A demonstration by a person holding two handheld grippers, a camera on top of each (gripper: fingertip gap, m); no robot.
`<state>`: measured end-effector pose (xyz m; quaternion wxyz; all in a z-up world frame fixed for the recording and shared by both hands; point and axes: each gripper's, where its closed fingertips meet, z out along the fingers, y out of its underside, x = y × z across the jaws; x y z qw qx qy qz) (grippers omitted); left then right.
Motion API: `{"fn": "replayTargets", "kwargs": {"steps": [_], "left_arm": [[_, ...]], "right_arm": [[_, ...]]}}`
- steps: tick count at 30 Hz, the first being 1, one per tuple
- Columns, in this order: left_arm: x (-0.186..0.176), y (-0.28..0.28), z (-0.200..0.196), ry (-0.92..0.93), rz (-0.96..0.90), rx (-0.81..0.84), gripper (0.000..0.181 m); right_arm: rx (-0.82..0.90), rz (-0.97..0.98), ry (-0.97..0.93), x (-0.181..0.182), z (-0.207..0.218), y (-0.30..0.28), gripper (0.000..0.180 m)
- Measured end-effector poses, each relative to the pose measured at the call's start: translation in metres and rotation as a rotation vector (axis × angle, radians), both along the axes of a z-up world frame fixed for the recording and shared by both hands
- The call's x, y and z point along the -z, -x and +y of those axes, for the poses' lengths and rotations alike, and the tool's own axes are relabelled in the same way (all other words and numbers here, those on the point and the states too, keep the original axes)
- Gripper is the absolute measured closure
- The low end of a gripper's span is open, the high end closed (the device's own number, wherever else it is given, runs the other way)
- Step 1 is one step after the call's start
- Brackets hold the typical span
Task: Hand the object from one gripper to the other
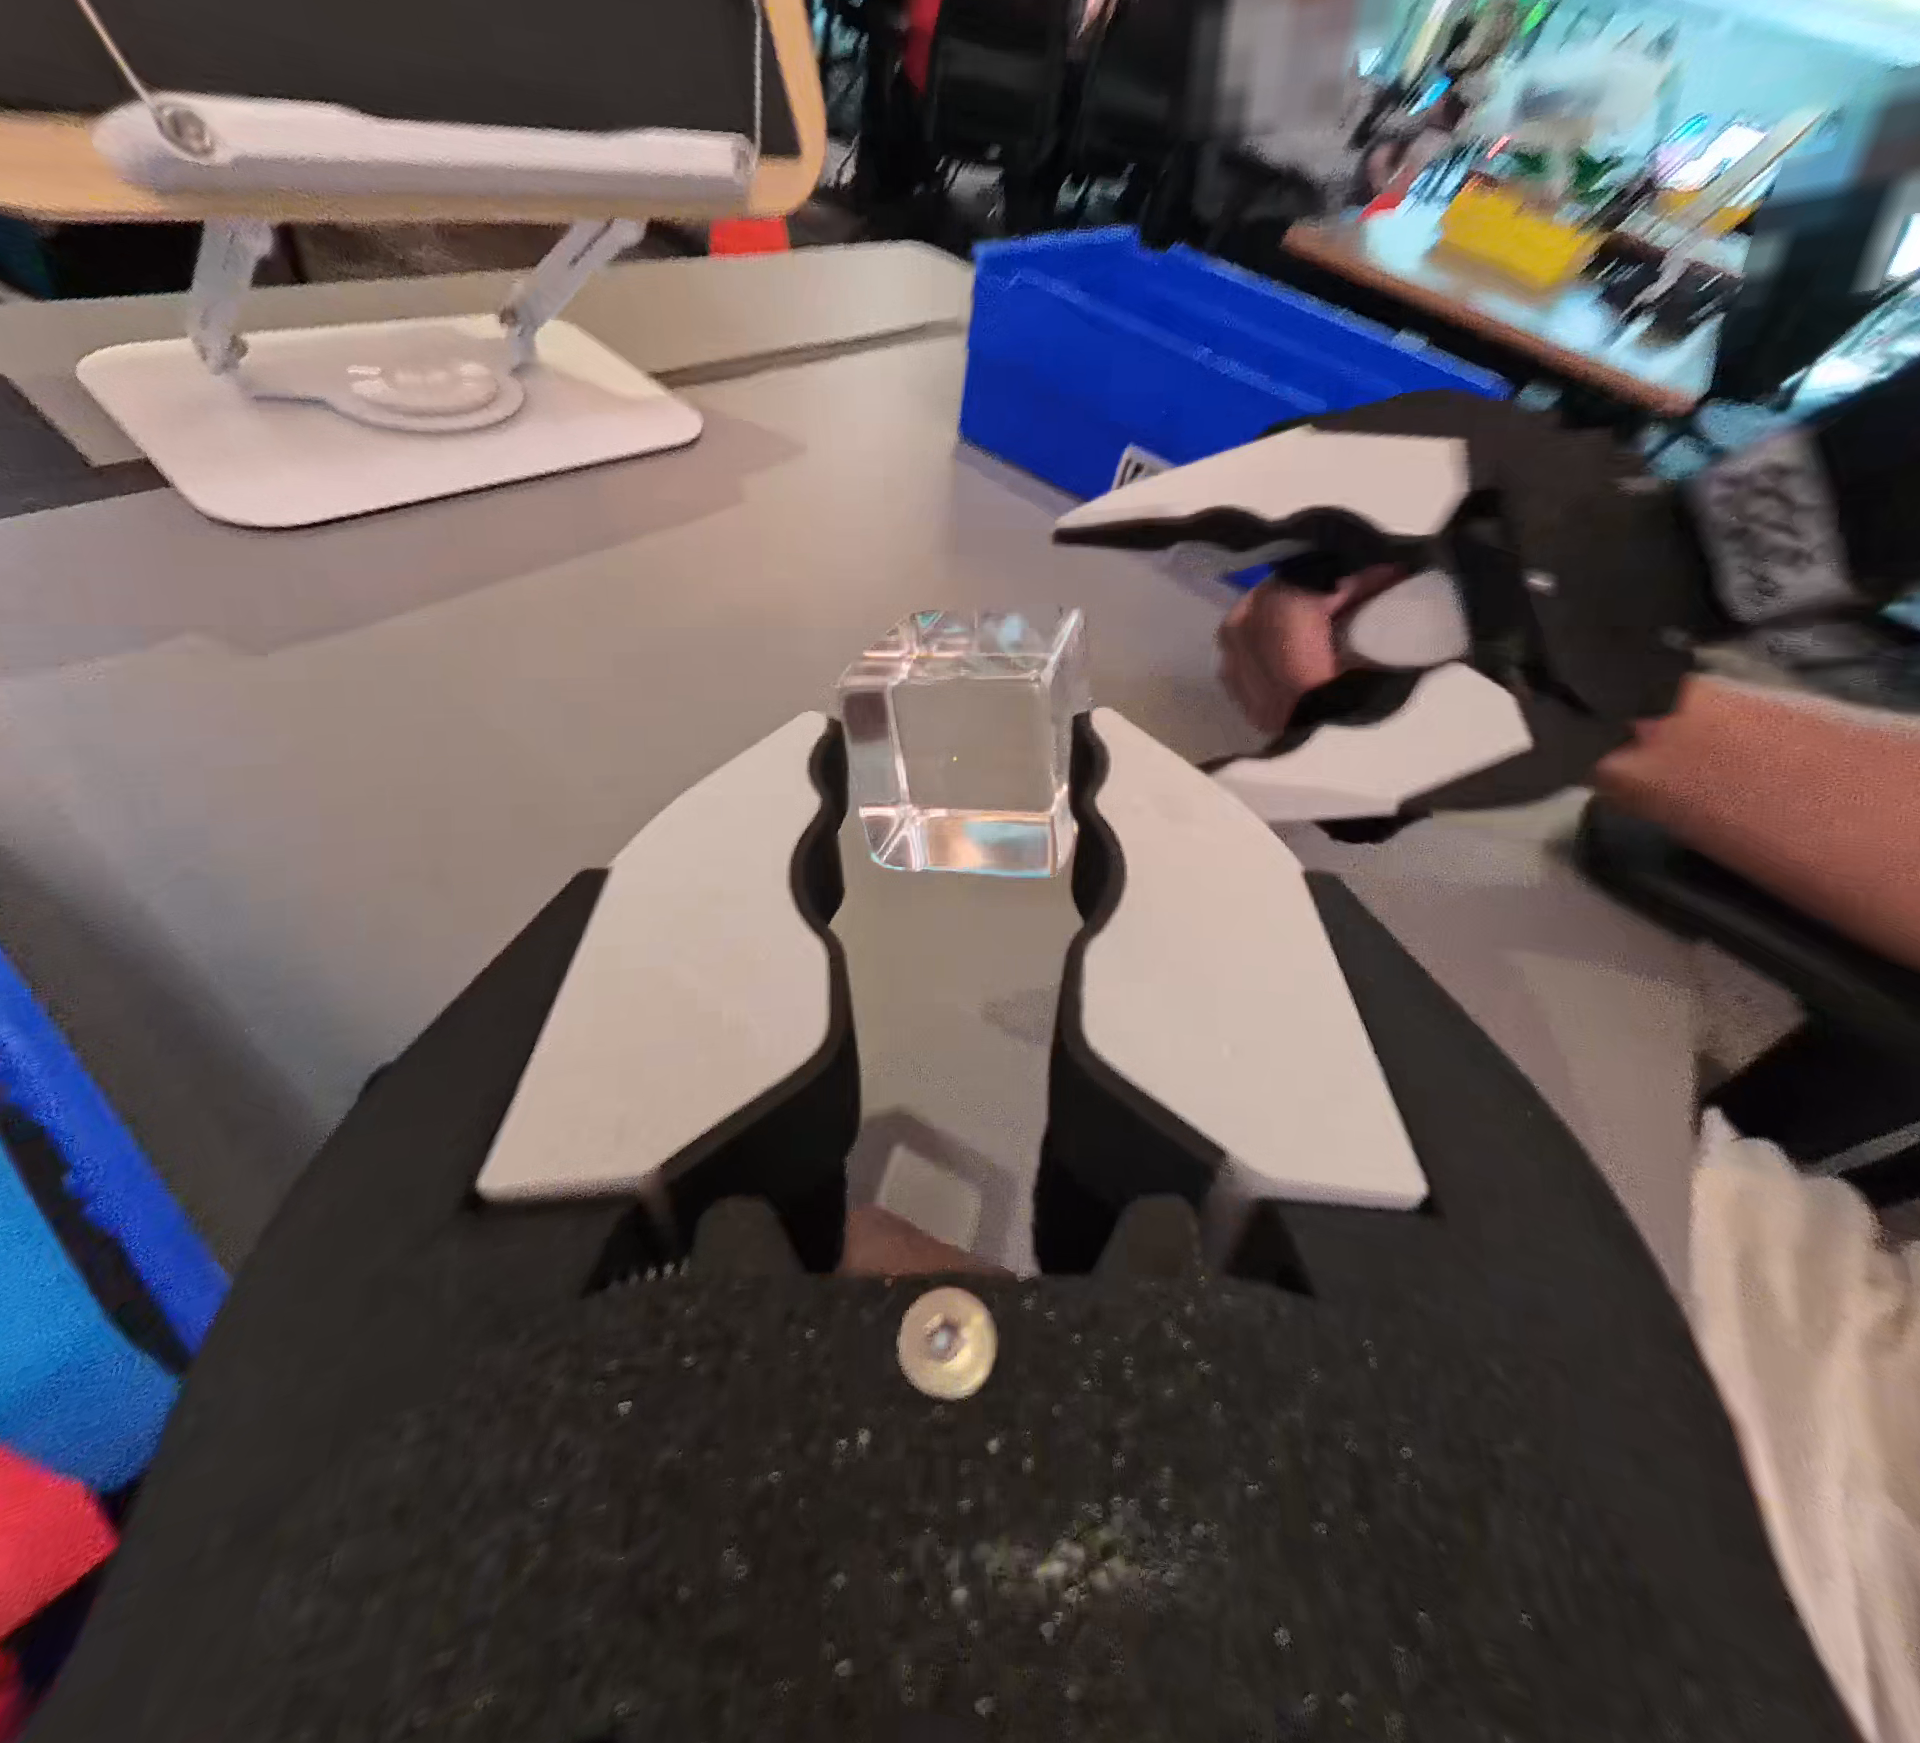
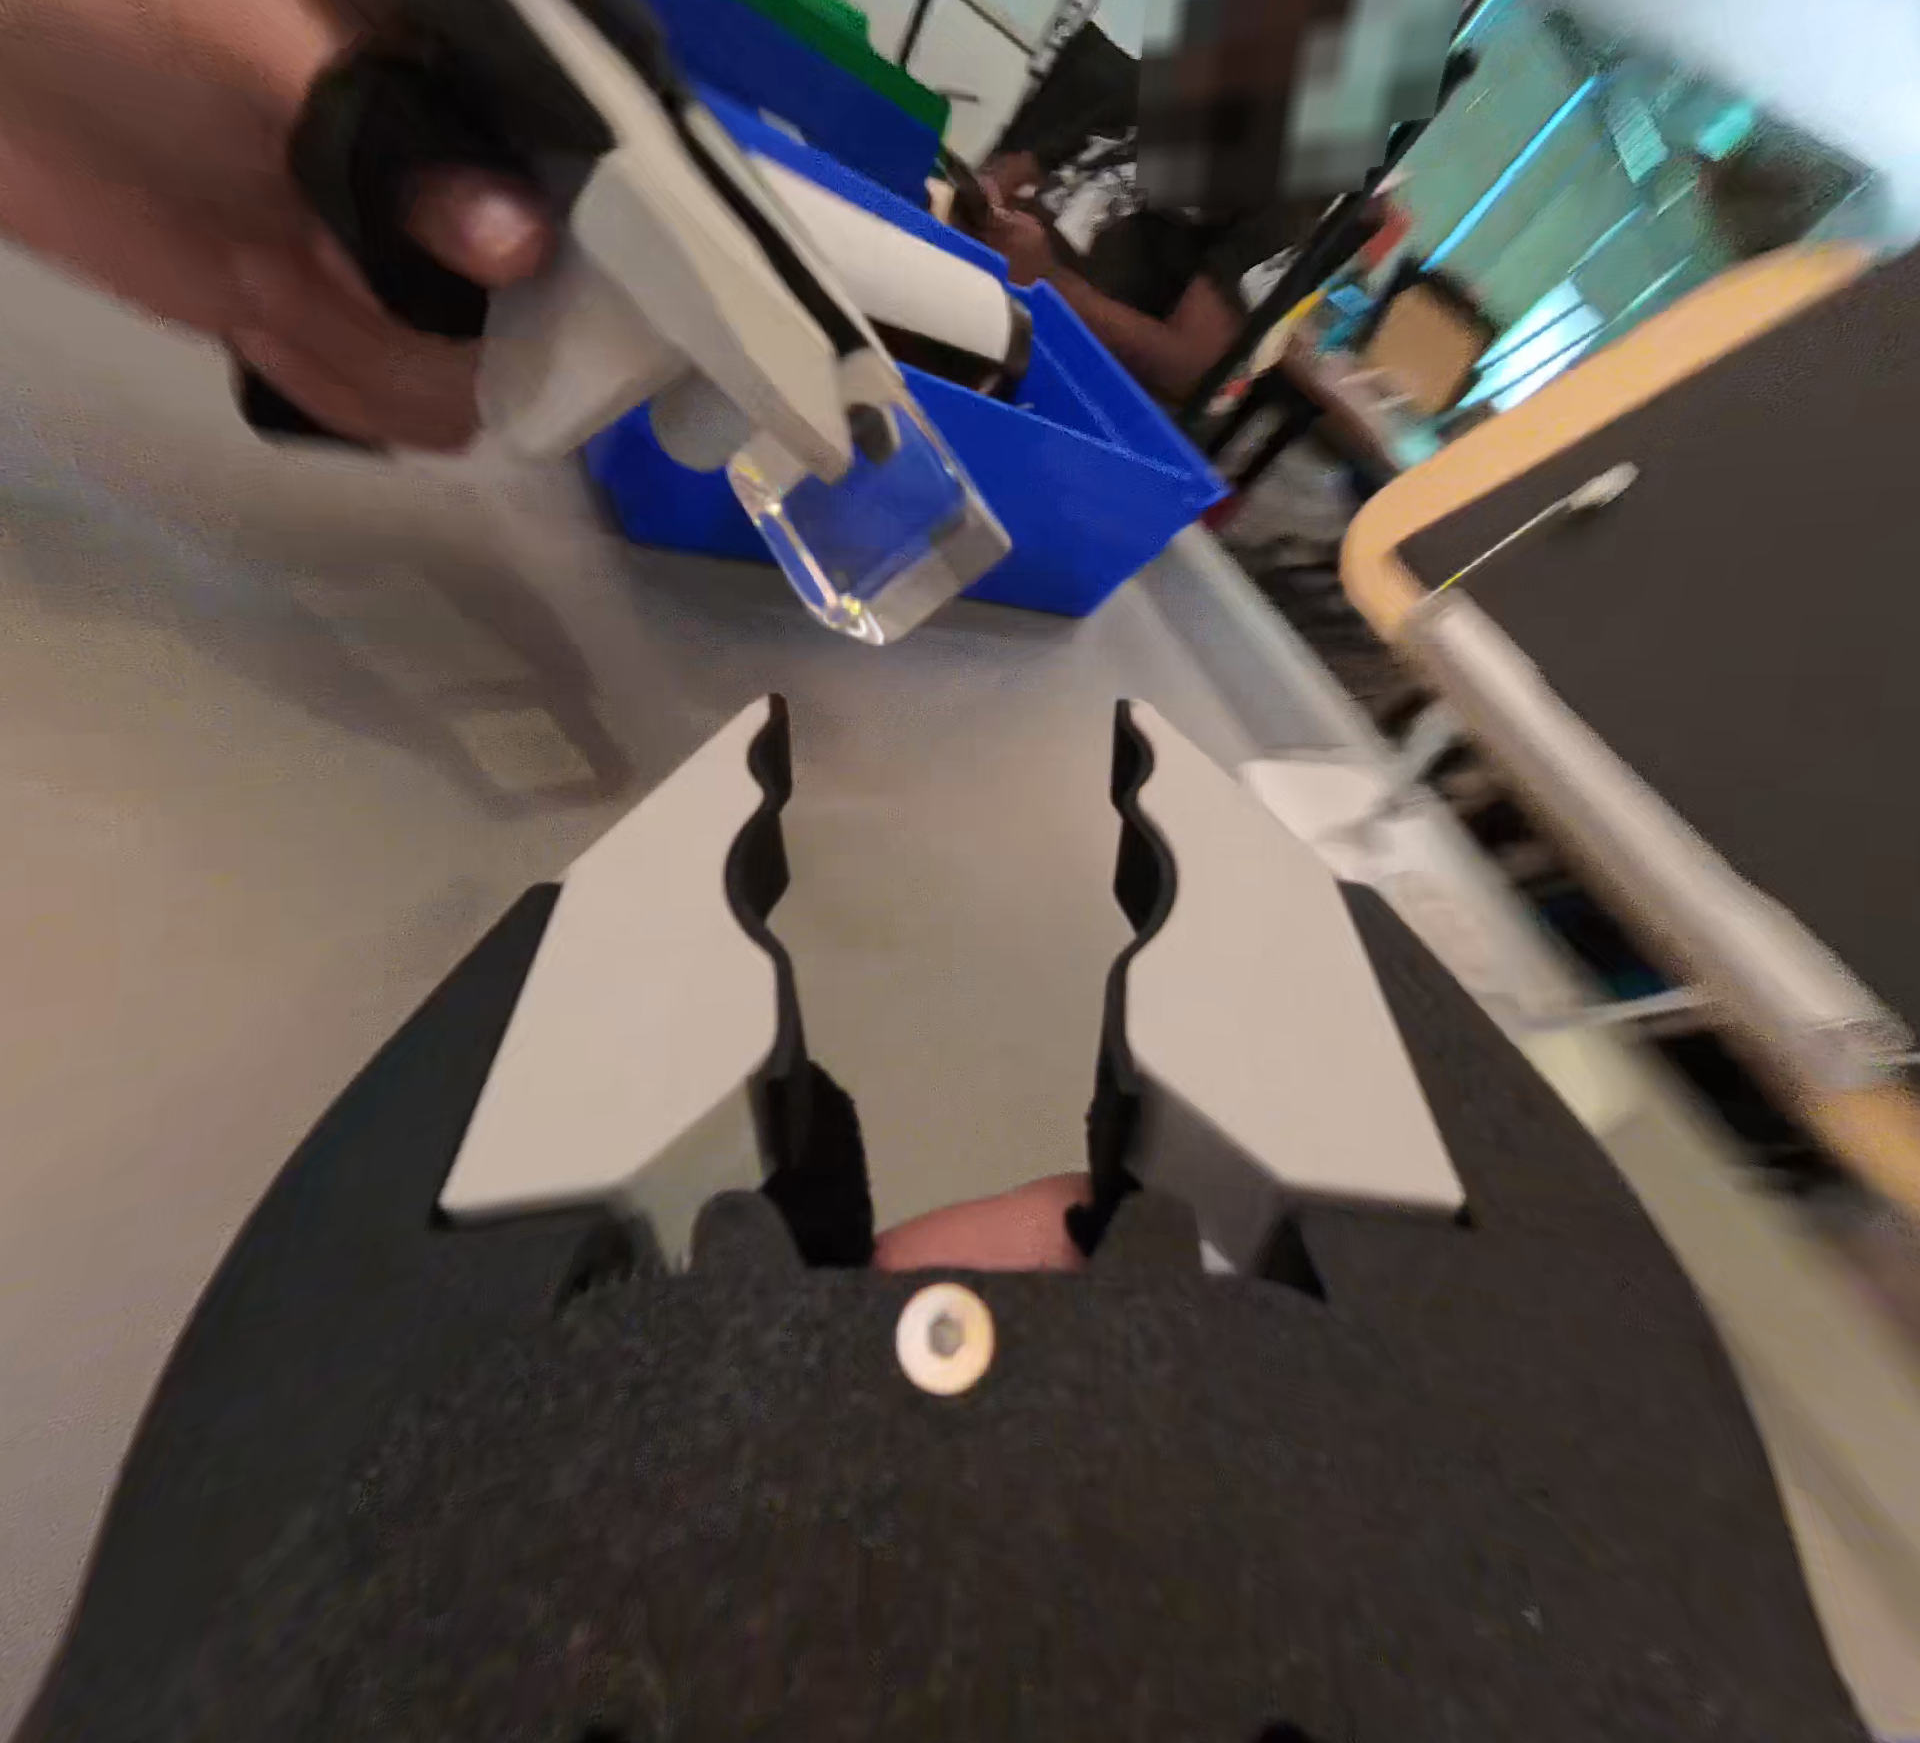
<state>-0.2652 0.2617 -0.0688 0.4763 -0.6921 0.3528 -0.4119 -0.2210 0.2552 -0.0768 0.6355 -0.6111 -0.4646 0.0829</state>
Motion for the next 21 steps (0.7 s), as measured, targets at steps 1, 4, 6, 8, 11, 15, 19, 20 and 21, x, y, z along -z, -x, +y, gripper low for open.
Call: {"fn": "replayTargets", "kwargs": {"steps": [1, 4, 6, 8, 11, 15, 19, 20, 21], "left_arm": [[-0.005, 0.002, 0.0, 0.01, -0.04, 0.01, 0.14], [-0.013, 0.005, -0.001, 0.032, -0.108, 0.037, 0.14], [-0.016, 0.003, -0.005, 0.03, -0.123, 0.061, 0.14], [-0.017, -0.003, -0.013, 0.037, -0.14, 0.102, 0.14], [-0.02, -0.01, -0.025, 0.042, -0.157, 0.156, 0.14], [-0.018, -0.018, -0.038, 0.04, -0.141, 0.208, 0.14], [-0.014, -0.023, -0.042, 0.024, -0.134, 0.221, 0.14], [-0.013, -0.023, -0.042, 0.016, -0.121, 0.215, 0.14], [-0.011, -0.023, -0.039, -0.001, -0.103, 0.191, 0.14]], "right_arm": [[-0.071, 0.104, 0.139, 0.001, -0.003, -0.001, 0.119], [-0.292, 0.4, 0.496, -0.008, -0.02, 0.004, 0.118], [-0.32, 0.471, 0.612, -0.006, -0.019, 0.008, 0.117], [-0.365, 0.535, 0.687, -0.005, -0.024, 0.017, 0.118], [-0.433, 0.59, 0.751, -0.008, -0.031, 0.029, 0.12], [-0.451, 0.625, 0.742, -0.014, -0.033, 0.031, 0.128], [-0.473, 0.594, 0.741, -0.012, -0.037, 0.031, 0.139], [-0.472, 0.576, 0.745, -0.011, -0.037, 0.03, 0.139], [-0.45, 0.56, 0.749, -0.009, -0.033, 0.029, 0.139]]}}
